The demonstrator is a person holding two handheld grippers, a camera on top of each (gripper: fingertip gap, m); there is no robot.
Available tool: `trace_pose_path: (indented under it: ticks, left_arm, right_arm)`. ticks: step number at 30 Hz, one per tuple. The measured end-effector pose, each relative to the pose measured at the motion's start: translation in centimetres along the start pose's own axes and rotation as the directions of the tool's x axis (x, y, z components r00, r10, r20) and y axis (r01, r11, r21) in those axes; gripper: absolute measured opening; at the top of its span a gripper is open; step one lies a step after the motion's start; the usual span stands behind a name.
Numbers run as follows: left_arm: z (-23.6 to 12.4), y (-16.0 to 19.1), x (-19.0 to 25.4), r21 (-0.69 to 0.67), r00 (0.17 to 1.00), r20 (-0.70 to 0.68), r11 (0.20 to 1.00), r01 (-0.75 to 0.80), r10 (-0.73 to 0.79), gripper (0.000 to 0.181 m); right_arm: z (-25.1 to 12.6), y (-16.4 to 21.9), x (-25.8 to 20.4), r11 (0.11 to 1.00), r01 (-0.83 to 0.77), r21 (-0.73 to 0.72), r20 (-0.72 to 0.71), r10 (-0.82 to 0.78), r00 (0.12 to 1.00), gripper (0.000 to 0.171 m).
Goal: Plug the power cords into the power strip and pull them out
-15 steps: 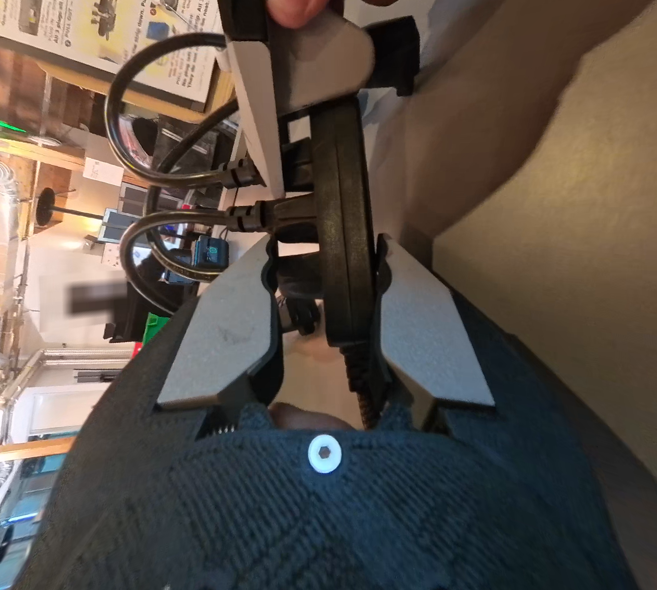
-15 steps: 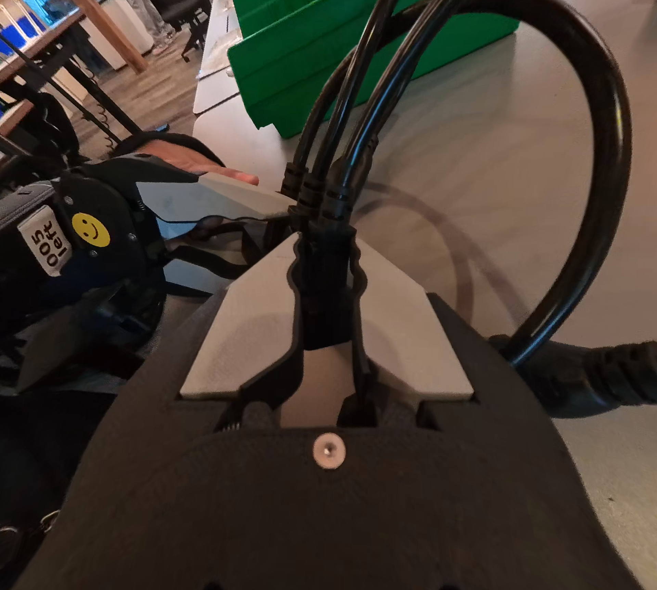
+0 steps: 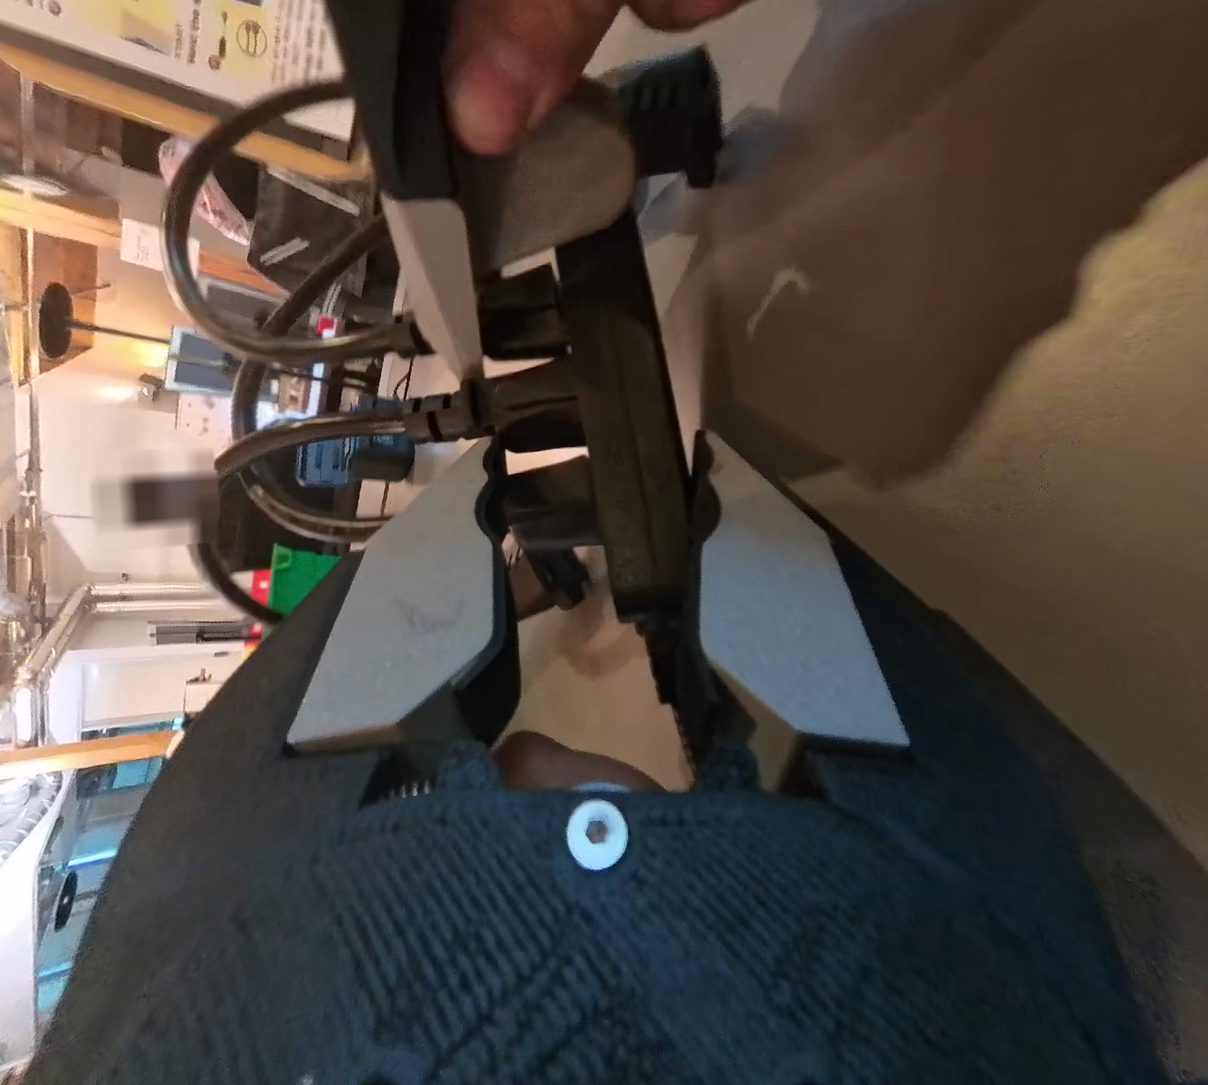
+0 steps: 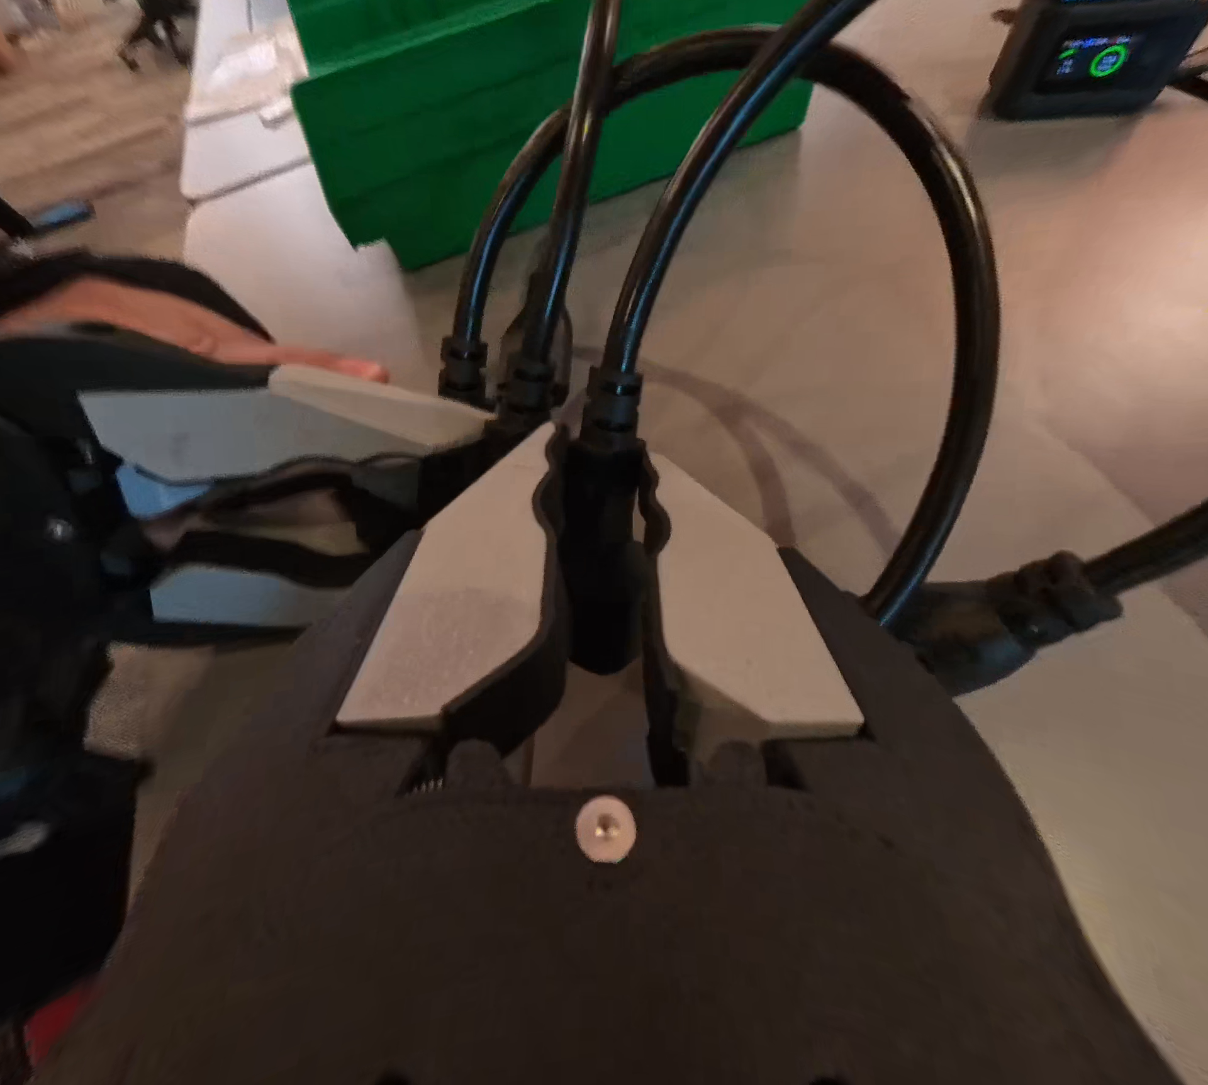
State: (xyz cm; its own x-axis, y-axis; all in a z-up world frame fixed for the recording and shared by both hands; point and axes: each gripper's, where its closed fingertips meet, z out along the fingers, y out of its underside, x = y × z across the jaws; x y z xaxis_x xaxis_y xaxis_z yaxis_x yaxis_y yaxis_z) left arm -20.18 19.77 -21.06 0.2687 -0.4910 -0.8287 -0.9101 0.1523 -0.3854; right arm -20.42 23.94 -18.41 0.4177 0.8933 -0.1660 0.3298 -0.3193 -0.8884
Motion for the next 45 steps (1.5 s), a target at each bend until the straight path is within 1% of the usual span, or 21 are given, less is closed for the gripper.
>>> trace_pose_path:
  ticks: [2,4,13,18,21,24,27,29,30,31,33,34,35,37,38,39,40,41,43,44,45]
  left_arm:
    - [0.3,0.0,0.0,-0.027,1.000,0.014,1.000,0.001,-0.001,0.056]
    - [0.7,0.0,-0.3,-0.006,0.999,0.021,0.999,0.031,-0.031,0.056]
    - [1.5,0.1,-0.4,-0.075,1.000,0.008,0.997,0.011,-0.010,0.055]
    - [1.6,0.3,-0.5,-0.084,0.999,0.023,0.996,0.042,-0.041,0.055]
    - [1.8,0.6,-0.8,-0.095,0.998,0.039,0.994,0.053,-0.049,0.055]
    - [2.1,0.8,-1.1,-0.045,0.993,0.047,0.992,0.114,-0.112,0.056]
    - [2.7,1.5,-1.5,-0.137,0.988,0.045,0.979,0.150,-0.146,0.053]
    - [2.7,1.4,-1.5,-0.136,0.993,0.031,0.984,0.114,-0.111,0.052]
    - [2.4,1.2,-1.3,-0.109,0.997,0.025,0.991,0.075,-0.073,0.052]
    - [2.2,1.2,-1.1,-0.096,0.997,0.011,0.992,0.083,-0.082,0.052]
    - [2.3,1.3,-1.2,-0.097,0.994,0.032,0.990,0.103,-0.100,0.052]
    - [2.5,1.3,-1.4,-0.100,0.991,0.041,0.987,0.127,-0.123,0.052]
    - [2.8,1.3,-1.5,-0.105,0.988,0.045,0.983,0.150,-0.146,0.052]
    - [3.0,1.2,-1.5,-0.132,0.993,0.043,0.984,0.118,-0.113,0.052]
    - [2.8,1.1,-1.4,-0.123,0.995,0.043,0.988,0.094,-0.090,0.052]
    - [2.6,1.0,-1.2,-0.103,0.996,0.047,0.991,0.081,-0.077,0.052]
    - [2.6,1.0,-1.2,-0.103,0.996,0.053,0.991,0.080,-0.075,0.052]
    - [2.8,1.1,-1.4,-0.118,0.995,0.059,0.989,0.090,-0.084,0.051]
    - [2.9,1.2,-1.5,-0.125,0.993,0.058,0.987,0.106,-0.099,0.051]
    - [2.7,1.3,-1.4,-0.122,0.995,0.066,0.989,0.087,-0.079,0.051]
    - [2.6,1.3,-1.3,-0.108,0.995,0.072,0.991,0.073,-0.065,0.052]
  right_arm:
    - [0.4,-0.1,0.4,1.000,-0.026,-0.001,0.001,0.026,1.000,0.017]
    - [0.6,-0.1,0.7,1.000,0.002,-0.008,-0.015,-0.002,1.000,0.016]
    - [1.4,-0.5,2.4,0.987,0.147,-0.067,-0.216,-0.158,0.963,0.011]
    - [2.2,-0.9,2.5,0.980,0.182,-0.081,-0.236,-0.196,0.952,0.010]
    - [2.7,-1.1,2.8,0.983,0.169,-0.073,-0.235,-0.182,0.955,0.010]
    - [2.6,-0.9,2.9,0.962,0.256,-0.099,-0.212,-0.272,0.939,0.012]
    - [2.7,-0.8,3.3,0.943,0.305,-0.131,-0.256,-0.329,0.909,0.012]
    - [2.5,-0.7,3.2,0.926,0.344,-0.154,-0.254,-0.374,0.892,0.012]
    - [2.5,-0.7,3.0,0.933,0.328,-0.147,-0.227,-0.354,0.907,0.012]
    - [2.6,-0.6,3.0,0.954,0.268,-0.131,-0.197,-0.290,0.936,0.012]
    - [3.0,-0.8,3.2,0.997,0.050,-0.058,-0.112,-0.056,0.992,0.014]
    - [3.1,-1.0,3.4,0.999,-0.033,-0.031,-0.098,0.029,0.995,0.015]
    - [3.1,-1.0,3.7,0.999,-0.002,-0.038,-0.146,-0.004,0.989,0.015]
    - [2.5,-0.9,3.6,0.952,0.267,-0.151,-0.275,-0.300,0.913,0.012]
    - [2.3,-0.8,3.5,0.947,0.289,-0.144,-0.240,-0.316,0.918,0.013]
    - [2.4,-0.7,3.4,0.979,0.182,-0.094,-0.151,-0.194,0.969,0.013]
    - [2.6,-0.9,3.5,0.998,0.035,-0.060,-0.079,-0.040,0.996,0.014]
    - [2.9,-1.0,3.6,0.998,0.005,-0.055,-0.098,-0.010,0.995,0.015]
    - [2.7,-0.9,3.4,0.950,0.264,-0.167,-0.243,-0.299,0.923,0.013]
    - [2.6,-0.9,3.3,0.944,0.292,-0.152,-0.212,-0.320,0.923,0.013]
    - [2.6,-0.8,3.3,0.976,0.193,-0.102,-0.118,-0.204,0.972,0.013]
